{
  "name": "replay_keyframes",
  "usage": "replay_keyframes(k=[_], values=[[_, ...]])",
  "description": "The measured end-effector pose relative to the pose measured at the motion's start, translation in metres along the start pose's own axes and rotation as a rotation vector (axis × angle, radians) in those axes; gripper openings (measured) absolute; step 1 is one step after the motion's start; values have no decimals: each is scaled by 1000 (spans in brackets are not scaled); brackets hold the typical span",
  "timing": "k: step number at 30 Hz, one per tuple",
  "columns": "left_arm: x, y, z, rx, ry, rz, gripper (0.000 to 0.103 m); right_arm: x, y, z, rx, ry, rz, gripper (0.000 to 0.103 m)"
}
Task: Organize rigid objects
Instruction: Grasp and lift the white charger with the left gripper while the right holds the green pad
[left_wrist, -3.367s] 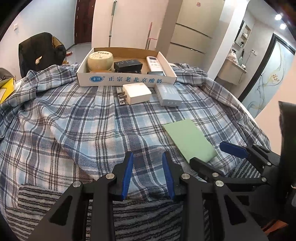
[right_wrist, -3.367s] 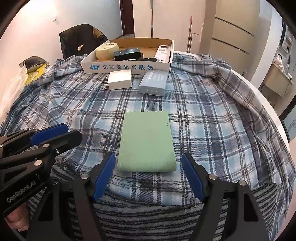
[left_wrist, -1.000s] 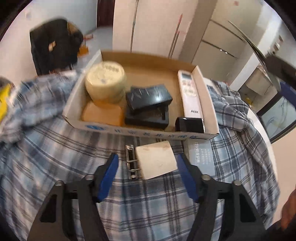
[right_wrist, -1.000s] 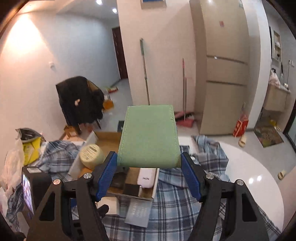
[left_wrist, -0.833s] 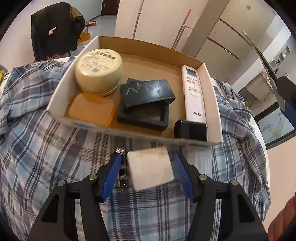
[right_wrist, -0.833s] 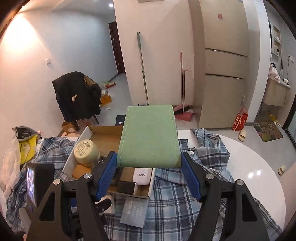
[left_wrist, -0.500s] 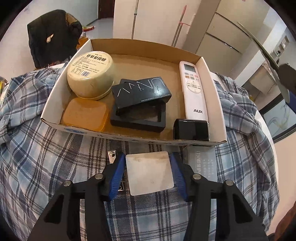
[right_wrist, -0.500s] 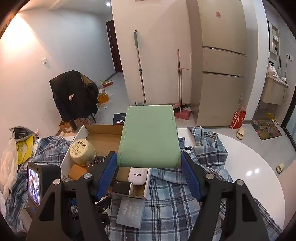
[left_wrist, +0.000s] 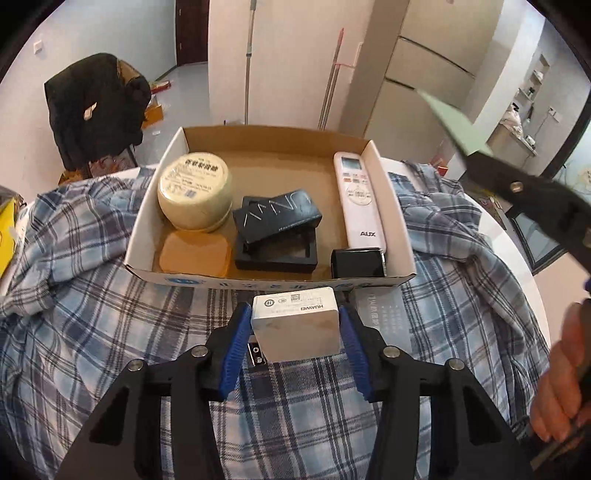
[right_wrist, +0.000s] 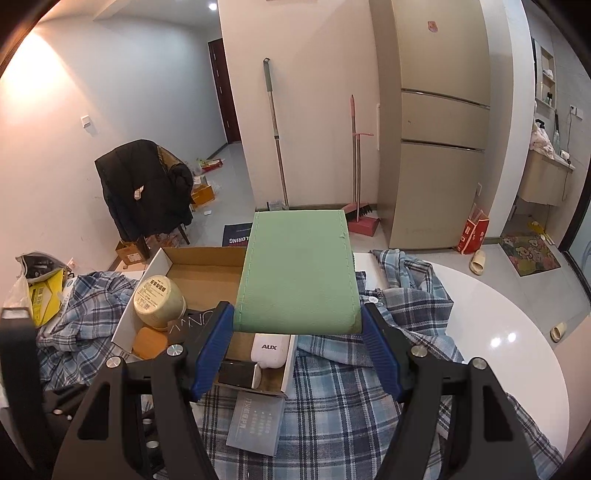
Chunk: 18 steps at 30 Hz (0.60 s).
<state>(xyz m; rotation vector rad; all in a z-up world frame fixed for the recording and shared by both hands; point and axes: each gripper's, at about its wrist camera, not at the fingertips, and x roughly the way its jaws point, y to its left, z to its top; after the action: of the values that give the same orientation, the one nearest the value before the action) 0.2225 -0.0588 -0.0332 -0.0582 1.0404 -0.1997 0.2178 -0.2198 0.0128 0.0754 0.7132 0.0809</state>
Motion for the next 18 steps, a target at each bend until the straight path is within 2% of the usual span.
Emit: replay_keyframes(k=[4,9,12,18], values=[[-6,-1,-6,42,-18,13,51,2,1,-1,-3,6,0,68],[13,-2,-18,63,17,20,51,4,0,-1,-2,14,-3,68],[16,-8,-21,95,-9,49,51,5,-2,-1,3,18,-7,68],[24,-11,-18,126,-17,30,52,9,-3,-1,7,26,-7,68]])
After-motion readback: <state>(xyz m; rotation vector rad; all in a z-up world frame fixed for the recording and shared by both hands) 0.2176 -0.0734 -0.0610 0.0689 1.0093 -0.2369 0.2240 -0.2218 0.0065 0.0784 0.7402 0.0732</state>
